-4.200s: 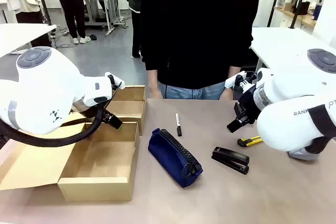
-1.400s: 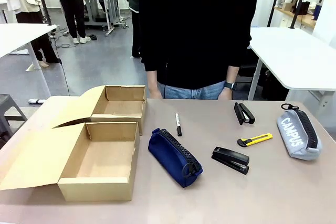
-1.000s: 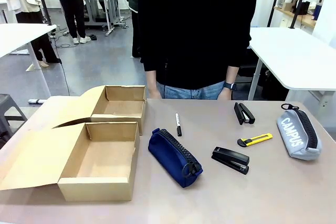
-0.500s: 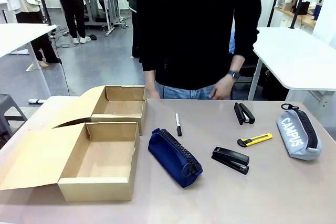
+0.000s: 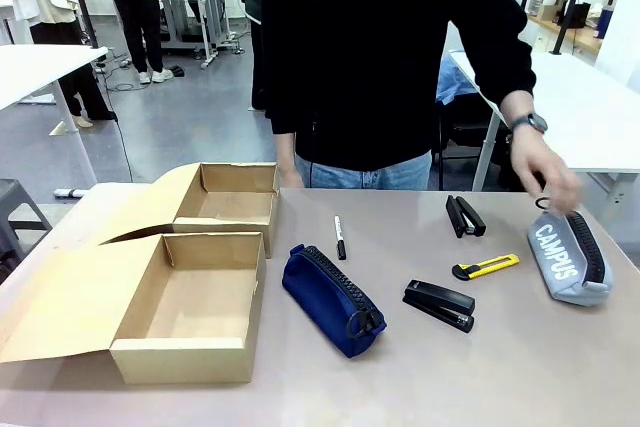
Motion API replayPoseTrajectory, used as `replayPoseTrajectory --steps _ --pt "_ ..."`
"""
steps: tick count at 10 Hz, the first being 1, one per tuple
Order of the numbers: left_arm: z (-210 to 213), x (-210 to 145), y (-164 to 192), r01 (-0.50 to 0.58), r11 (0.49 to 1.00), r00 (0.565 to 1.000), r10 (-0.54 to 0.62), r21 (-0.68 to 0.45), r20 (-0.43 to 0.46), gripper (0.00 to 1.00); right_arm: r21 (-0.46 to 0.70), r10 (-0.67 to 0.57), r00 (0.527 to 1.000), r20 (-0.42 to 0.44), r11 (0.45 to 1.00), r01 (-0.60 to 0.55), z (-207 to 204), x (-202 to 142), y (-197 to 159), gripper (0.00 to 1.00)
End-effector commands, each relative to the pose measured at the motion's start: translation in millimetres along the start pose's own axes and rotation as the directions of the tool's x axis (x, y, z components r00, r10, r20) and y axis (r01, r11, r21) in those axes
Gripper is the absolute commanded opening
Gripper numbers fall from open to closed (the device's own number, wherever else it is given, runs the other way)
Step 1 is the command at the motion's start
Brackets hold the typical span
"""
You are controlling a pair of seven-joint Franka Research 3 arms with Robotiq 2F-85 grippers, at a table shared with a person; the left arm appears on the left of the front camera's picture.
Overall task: Place items inside the box.
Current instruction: Pick up a Pencil pouch or Stapler and place it inside the Mailer Box closest to the robot.
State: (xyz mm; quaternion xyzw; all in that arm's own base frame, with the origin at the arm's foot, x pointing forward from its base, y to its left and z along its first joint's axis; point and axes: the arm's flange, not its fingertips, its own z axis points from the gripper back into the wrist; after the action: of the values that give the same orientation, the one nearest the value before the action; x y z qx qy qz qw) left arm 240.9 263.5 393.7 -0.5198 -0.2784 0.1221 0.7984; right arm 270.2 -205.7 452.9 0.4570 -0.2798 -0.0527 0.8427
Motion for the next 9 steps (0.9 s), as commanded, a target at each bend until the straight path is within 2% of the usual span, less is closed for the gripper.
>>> replayPoseTrajectory --steps 1,2,3,4,5,6,9 --pt "1 0 1 0.024 0.999 1.000 -0.023 -0.025 0.015 1.00 0.225 -0.150 0.987 0.051 0.965 0.135 55 -1 -71 1.00" --pt "1 0 1 0.024 0.999 1.000 -0.023 -0.025 0.015 1.00 0.153 -0.257 0.953 0.163 0.960 0.232 88 -23 -109 1.00" --pt "1 0 1 0.024 0.999 1.000 -0.023 -0.025 0.015 1.00 0.170 -0.268 0.942 0.203 0.957 0.236 115 -48 -129 1.00" --pt "1 0 1 0.024 0.999 1.000 -0.023 -0.025 0.015 1.00 0.196 -0.341 0.899 0.274 0.935 0.295 135 -70 -149 1.00" --pt "1 0 1 0.024 0.999 1.000 -0.023 -0.025 0.015 1.00 0.187 -0.394 0.877 0.276 0.917 0.353 138 -86 -164 1.00" --pt "1 0 1 0.024 0.999 1.000 -0.023 -0.025 0.015 1.00 0.204 -0.402 0.871 0.281 0.912 0.355 135 -91 -169 1.00" --pt "1 0 1 0.024 0.999 1.000 -0.023 -0.025 0.015 1.00 0.200 -0.367 0.895 0.252 0.925 0.322 120 -79 -160 1.00"
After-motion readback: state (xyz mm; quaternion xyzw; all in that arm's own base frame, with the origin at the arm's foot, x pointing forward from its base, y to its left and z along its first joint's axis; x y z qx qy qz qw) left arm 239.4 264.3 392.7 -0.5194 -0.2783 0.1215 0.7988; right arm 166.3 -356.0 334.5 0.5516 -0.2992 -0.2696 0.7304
